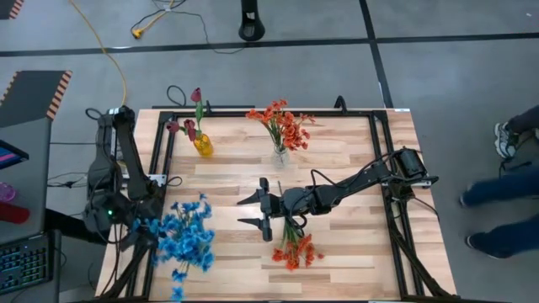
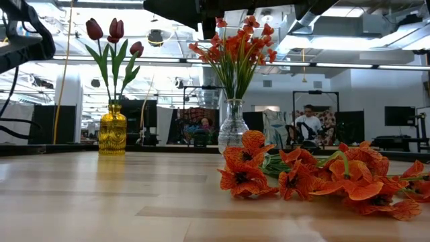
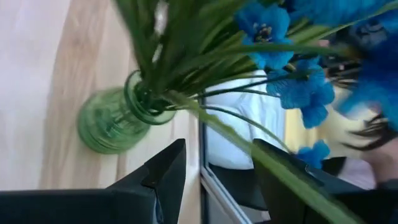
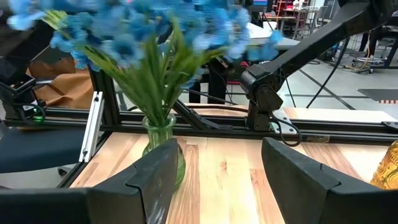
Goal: Sort flowers into vase by color
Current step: Put the orange flowers into the transparent vase
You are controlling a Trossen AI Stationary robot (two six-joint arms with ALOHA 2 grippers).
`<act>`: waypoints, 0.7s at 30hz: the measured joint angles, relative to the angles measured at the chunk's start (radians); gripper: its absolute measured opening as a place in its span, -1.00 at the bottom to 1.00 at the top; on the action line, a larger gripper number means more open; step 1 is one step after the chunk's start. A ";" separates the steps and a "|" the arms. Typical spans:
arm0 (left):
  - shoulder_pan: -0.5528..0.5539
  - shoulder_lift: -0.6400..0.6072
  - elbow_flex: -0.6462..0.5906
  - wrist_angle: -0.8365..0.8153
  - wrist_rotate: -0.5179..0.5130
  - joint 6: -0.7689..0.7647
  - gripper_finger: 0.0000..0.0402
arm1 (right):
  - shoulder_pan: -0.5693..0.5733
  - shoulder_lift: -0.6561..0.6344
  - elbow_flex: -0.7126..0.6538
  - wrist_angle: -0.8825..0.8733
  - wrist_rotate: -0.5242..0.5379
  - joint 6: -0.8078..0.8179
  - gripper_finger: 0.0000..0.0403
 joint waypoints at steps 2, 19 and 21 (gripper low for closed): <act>0.000 -0.013 0.000 0.000 0.008 -0.027 -0.15 | 0.000 0.000 0.000 0.000 0.000 0.000 0.29; 0.000 0.035 0.000 -0.002 -0.044 0.013 -0.15 | 0.001 0.171 0.107 0.103 0.000 0.003 0.29; 0.000 0.039 0.000 0.000 -0.044 0.012 -0.15 | 0.002 0.231 0.174 0.108 0.000 0.003 0.29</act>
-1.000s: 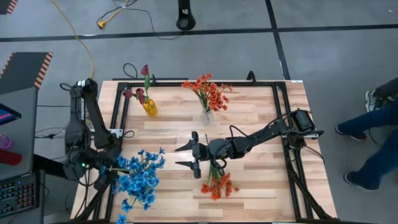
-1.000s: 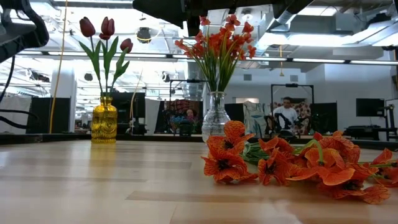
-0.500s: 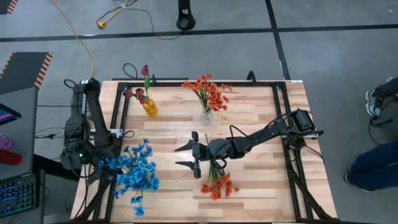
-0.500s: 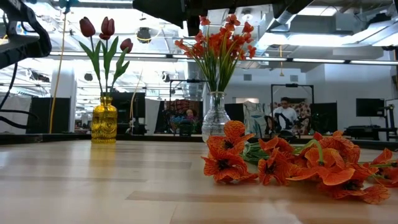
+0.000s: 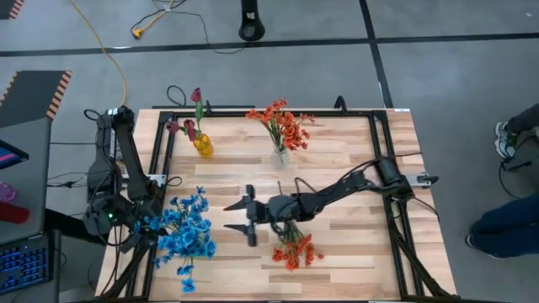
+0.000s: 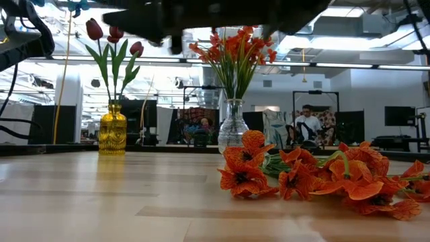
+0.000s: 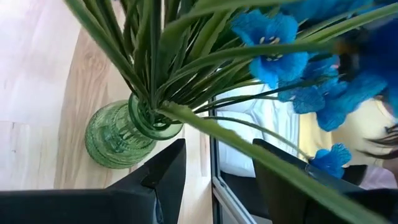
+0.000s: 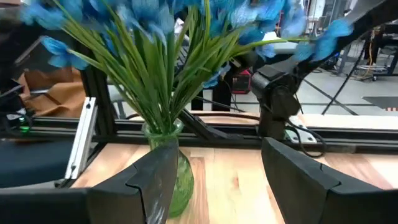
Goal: Sort flowers into vase by color
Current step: Put the orange flowers into the transparent vase
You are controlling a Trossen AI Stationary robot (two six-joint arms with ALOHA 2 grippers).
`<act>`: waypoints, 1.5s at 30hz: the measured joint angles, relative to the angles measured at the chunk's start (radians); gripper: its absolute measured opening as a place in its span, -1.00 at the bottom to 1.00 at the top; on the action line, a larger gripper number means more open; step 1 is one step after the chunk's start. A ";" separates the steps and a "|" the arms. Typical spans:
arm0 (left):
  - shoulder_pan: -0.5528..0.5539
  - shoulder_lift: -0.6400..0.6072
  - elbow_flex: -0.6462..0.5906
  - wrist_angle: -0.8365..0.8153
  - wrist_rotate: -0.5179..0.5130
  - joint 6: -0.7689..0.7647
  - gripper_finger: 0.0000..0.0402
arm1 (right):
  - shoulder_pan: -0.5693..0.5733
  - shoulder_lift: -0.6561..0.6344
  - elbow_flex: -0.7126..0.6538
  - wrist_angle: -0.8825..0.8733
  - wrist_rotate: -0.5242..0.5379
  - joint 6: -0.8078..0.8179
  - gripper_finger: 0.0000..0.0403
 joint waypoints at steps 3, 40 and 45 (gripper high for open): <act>0.000 0.002 0.000 -0.002 0.008 0.001 -0.15 | 0.000 0.084 0.096 -0.015 0.000 -0.001 0.29; 0.000 0.007 0.000 -0.045 -0.004 -0.005 -0.15 | 0.057 0.427 0.655 -0.288 -0.002 0.000 0.29; 0.000 0.007 0.000 -0.045 -0.003 -0.006 -0.15 | 0.057 0.427 0.655 -0.292 -0.002 0.000 0.31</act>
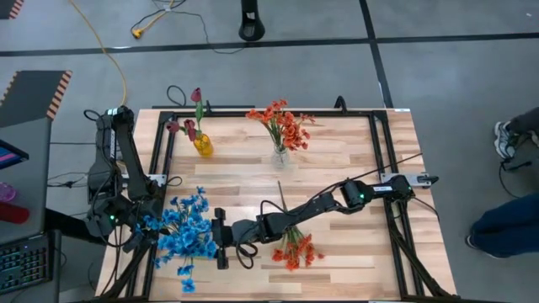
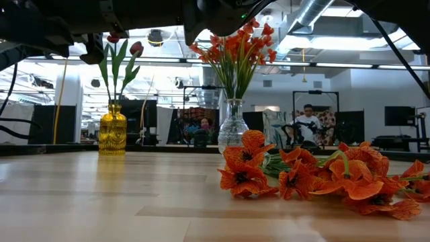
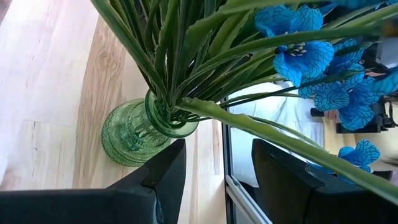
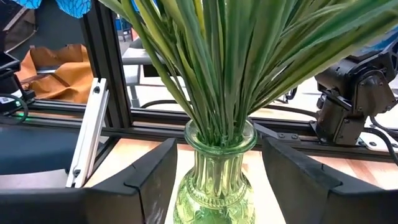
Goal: Sort flowers into vase by color
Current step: Put the orange flowers into the transparent vase
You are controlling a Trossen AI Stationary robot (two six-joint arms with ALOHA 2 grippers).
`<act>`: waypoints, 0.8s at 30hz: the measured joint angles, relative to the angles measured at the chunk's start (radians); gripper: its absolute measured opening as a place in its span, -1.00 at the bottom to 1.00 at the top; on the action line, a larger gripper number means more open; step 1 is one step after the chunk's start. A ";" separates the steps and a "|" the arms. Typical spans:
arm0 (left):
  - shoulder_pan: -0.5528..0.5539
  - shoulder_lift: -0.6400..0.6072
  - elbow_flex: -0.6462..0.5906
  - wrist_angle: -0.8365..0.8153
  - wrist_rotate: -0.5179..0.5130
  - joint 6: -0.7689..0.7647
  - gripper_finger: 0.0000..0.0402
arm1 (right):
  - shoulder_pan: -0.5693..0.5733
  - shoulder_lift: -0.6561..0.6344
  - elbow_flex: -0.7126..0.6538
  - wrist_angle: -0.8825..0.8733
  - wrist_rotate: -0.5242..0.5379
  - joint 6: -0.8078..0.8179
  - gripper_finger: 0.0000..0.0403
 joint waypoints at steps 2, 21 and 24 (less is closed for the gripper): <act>0.000 0.000 0.000 0.000 0.000 0.000 -0.15 | 0.000 0.000 0.000 -0.004 0.000 0.000 0.35; 0.000 0.000 0.000 0.000 0.003 -0.025 -0.15 | -0.001 0.000 0.000 -0.011 0.000 0.038 0.97; 0.000 0.000 0.000 0.000 0.003 -0.031 -0.15 | -0.006 0.000 0.000 -0.011 0.000 0.062 0.95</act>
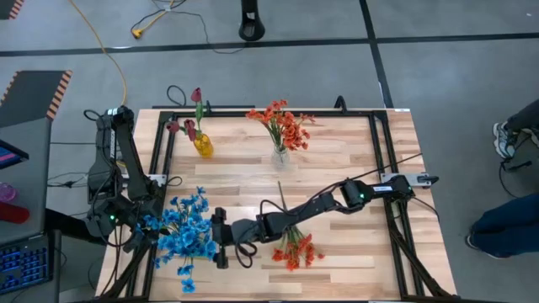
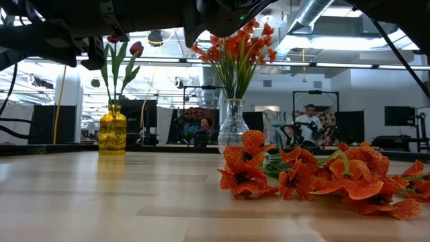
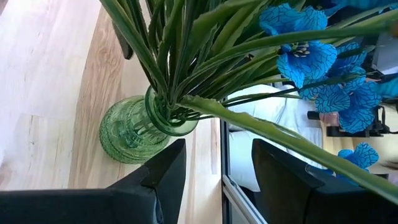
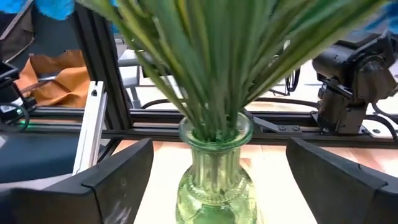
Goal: Sort flowers into vase by color
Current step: Put the orange flowers into the transparent vase
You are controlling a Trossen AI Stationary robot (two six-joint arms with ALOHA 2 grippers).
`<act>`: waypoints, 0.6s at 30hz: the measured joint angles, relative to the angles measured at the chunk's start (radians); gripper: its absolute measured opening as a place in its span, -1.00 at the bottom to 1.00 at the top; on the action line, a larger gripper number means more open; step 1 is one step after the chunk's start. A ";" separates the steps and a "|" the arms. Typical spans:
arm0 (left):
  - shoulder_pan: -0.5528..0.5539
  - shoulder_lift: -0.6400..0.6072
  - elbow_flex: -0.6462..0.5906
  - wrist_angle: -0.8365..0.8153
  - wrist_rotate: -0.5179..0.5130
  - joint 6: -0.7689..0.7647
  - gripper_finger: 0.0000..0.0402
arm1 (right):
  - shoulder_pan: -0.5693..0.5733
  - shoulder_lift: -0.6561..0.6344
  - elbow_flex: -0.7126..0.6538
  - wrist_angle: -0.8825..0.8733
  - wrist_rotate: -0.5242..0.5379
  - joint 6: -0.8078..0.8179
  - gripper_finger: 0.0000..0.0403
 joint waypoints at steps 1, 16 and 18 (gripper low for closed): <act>0.000 0.000 0.000 0.000 0.000 0.000 -0.15 | -0.001 0.000 0.000 0.000 0.001 0.006 0.94; 0.000 0.000 0.000 0.001 -0.013 -0.007 -0.15 | -0.001 0.105 0.046 0.104 0.003 0.024 0.93; 0.000 0.000 0.000 0.001 -0.014 -0.007 -0.15 | -0.004 0.097 0.052 0.117 0.007 0.024 0.93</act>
